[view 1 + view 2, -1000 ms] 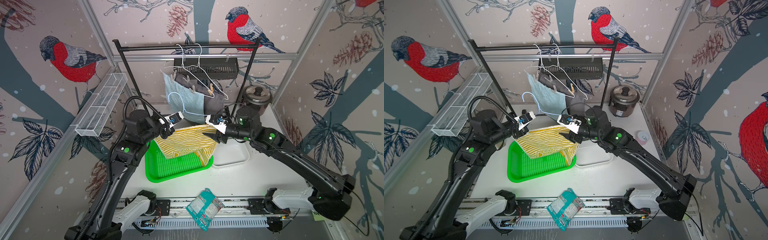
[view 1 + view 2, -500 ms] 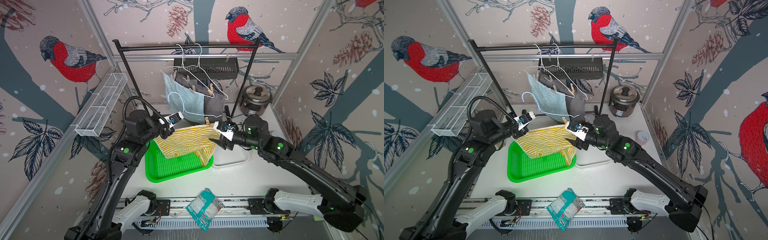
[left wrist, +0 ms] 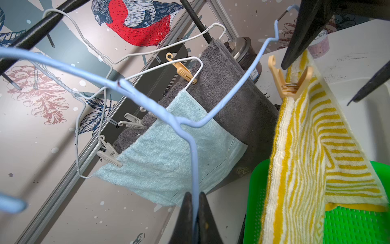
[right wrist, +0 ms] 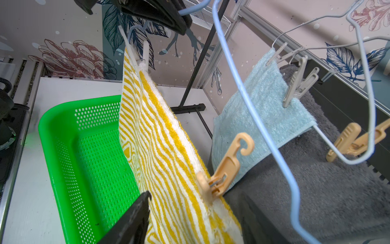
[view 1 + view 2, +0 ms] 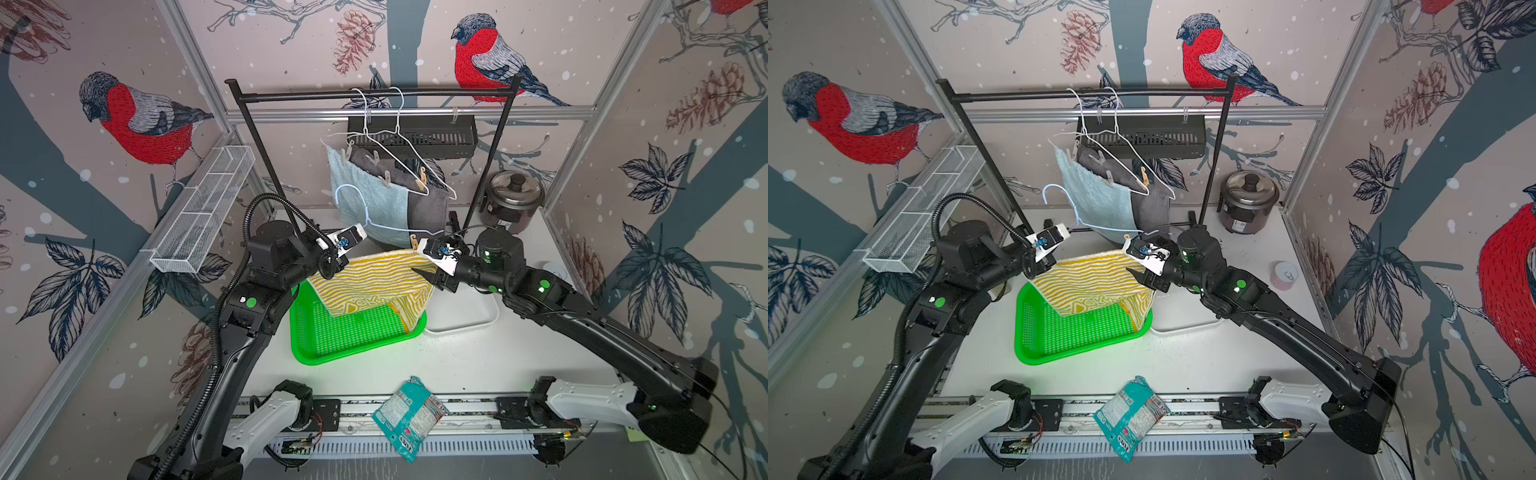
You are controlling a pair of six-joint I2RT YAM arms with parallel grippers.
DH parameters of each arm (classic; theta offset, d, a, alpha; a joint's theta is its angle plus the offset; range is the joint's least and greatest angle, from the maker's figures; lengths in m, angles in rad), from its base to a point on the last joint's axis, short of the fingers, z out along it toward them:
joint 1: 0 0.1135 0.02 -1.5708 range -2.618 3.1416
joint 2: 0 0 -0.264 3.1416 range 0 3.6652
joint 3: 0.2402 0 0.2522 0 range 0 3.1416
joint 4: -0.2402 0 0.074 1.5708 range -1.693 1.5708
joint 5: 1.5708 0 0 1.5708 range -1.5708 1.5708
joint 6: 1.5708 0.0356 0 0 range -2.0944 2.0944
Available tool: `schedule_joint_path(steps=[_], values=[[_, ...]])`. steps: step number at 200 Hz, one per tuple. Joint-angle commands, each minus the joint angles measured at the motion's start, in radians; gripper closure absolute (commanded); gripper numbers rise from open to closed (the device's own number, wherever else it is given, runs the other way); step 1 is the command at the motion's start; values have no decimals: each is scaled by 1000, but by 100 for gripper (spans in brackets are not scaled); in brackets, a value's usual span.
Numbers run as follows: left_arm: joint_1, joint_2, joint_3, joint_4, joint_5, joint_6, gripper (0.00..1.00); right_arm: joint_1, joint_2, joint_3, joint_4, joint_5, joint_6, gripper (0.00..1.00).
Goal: Remove the clothespins securing towels to the hanger
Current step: Remove the clothespin from the hanger.
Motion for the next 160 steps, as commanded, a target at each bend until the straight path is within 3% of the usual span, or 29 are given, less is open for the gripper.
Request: schedule_joint_path(steps=[1,108,160], values=[[0,-7,0,27,25,12,100,-2,16,16,67,5,-20,33],[0,-11,-4,25,23,13,100,-35,76,65,47,-151,-6,33],[0,-17,-6,27,18,15,100,-37,91,78,42,-178,-9,43]])
